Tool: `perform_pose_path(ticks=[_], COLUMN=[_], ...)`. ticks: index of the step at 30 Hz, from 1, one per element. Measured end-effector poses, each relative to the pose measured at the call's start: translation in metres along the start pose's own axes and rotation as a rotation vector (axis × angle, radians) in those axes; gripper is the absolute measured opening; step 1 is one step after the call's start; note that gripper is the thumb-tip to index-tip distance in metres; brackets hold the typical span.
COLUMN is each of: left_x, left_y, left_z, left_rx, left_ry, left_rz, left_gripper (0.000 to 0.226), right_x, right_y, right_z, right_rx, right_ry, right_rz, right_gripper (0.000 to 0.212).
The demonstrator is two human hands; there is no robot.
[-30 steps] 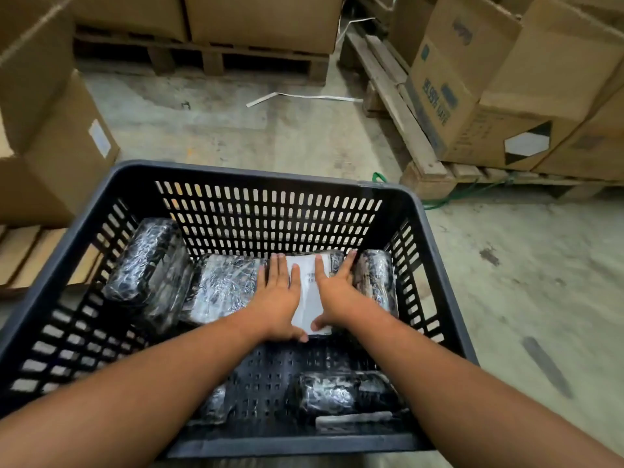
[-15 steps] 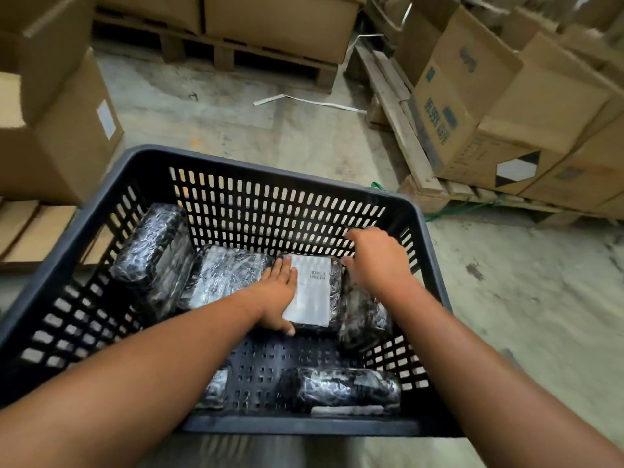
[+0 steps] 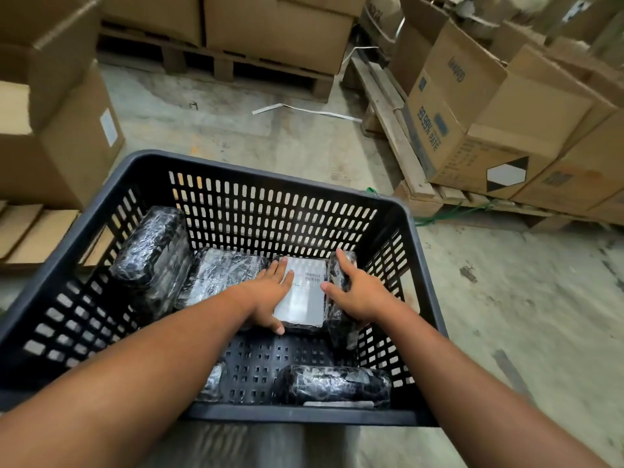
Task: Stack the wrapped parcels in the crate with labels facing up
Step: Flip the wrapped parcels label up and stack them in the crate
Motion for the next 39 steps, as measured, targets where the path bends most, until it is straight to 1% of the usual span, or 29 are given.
perform_pose_path(ticks=[2,5,8,10,12,13,15,17,19,24,26,27,28,30,31,32,33,35,36,37,39], left_x=[0.0,0.005,0.028,0.05,0.067,0.073,0.084,0.094,0.103,0.138,0.153,0.159,0.164,0.17,0.172,0.173,0.173,0.171,0.168,0.166,0.16], left_y=[0.001,0.005,0.014,0.024,0.037,0.044,0.06,0.073,0.081,0.111,0.125,0.131,0.137,0.145,0.147,0.149,0.15,0.148,0.146,0.143,0.136], left_z=[0.001,0.007,0.024,0.04,0.056,0.064,0.081,0.097,0.105,0.107,0.1,0.093,0.084,0.066,0.06,0.054,0.049,0.041,0.038,0.036,0.034], left_rx=[0.008,0.011,-0.054,-0.147,-0.24,-0.278,-0.356,-0.424,-0.439,-0.516,-0.537,-0.545,-0.548,-0.545,-0.546,-0.545,-0.54,-0.514,-0.499,-0.481,-0.424], left_ry=[-0.01,-0.02,0.116,0.209,0.298,0.346,0.449,0.557,0.619,0.598,0.725,0.817,0.911,1.116,1.212,1.292,1.358,1.467,1.503,1.521,1.528], left_rz=[-0.008,-0.038,0.006,0.084,0.166,0.206,0.295,0.38,0.446,0.67,0.747,0.778,0.798,0.798,0.789,0.789,0.791,0.779,0.757,0.719,0.614], left_gripper=[0.134,0.131,0.116,0.11,0.111,0.114,0.115,0.11,0.108,0.099,0.097,0.096,0.097,0.1,0.1,0.099,0.097,0.092,0.091,0.09,0.095], right_x=[-0.002,0.003,0.016,0.034,0.054,0.063,0.078,0.09,0.102,0.12,0.126,0.13,0.133,0.14,0.14,0.136,0.127,0.101,0.09,0.082,0.075], right_y=[-0.002,-0.002,0.0,0.004,0.011,0.015,0.02,0.024,0.03,0.052,0.06,0.062,0.064,0.068,0.07,0.071,0.069,0.061,0.057,0.054,0.05], right_z=[-0.003,0.001,0.009,0.014,0.018,0.018,0.016,0.008,-0.002,-0.026,-0.032,-0.032,-0.031,-0.027,-0.025,-0.026,-0.029,-0.038,-0.042,-0.044,-0.044], right_rx=[0.016,-0.014,-0.051,-0.057,-0.072,-0.081,-0.08,-0.053,-0.017,0.117,0.161,0.178,0.195,0.233,0.26,0.309,0.365,0.458,0.482,0.49,0.47], right_ry=[-0.067,-0.154,-0.244,-0.267,-0.322,-0.392,-0.621,-0.824,-0.93,-1.081,-1.092,-1.067,-1.005,-0.803,-0.706,-0.637,-0.588,-0.552,-0.531,-0.505,-0.487], right_rz=[0.035,0.082,0.113,0.164,0.214,0.232,0.247,0.232,0.208,0.106,0.077,0.115,0.197,0.455,0.556,0.577,0.519,0.301,0.231,0.207,0.219], right_gripper=[0.084,0.082,0.08,0.079,0.078,0.078,0.076,0.073,0.07,0.075,0.074,0.074,0.072,0.066,0.065,0.07,0.083,0.117,0.129,0.137,0.145])
Point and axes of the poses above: each hand's wrist, its own y-axis away from the middle knuckle, its own x-axis out of the back of the hand, z = x × y, the point moved 7 cm from there along -y, towards the middle knuckle, and after that the axes turned 7 degrees about y, right-handed, at the moved point
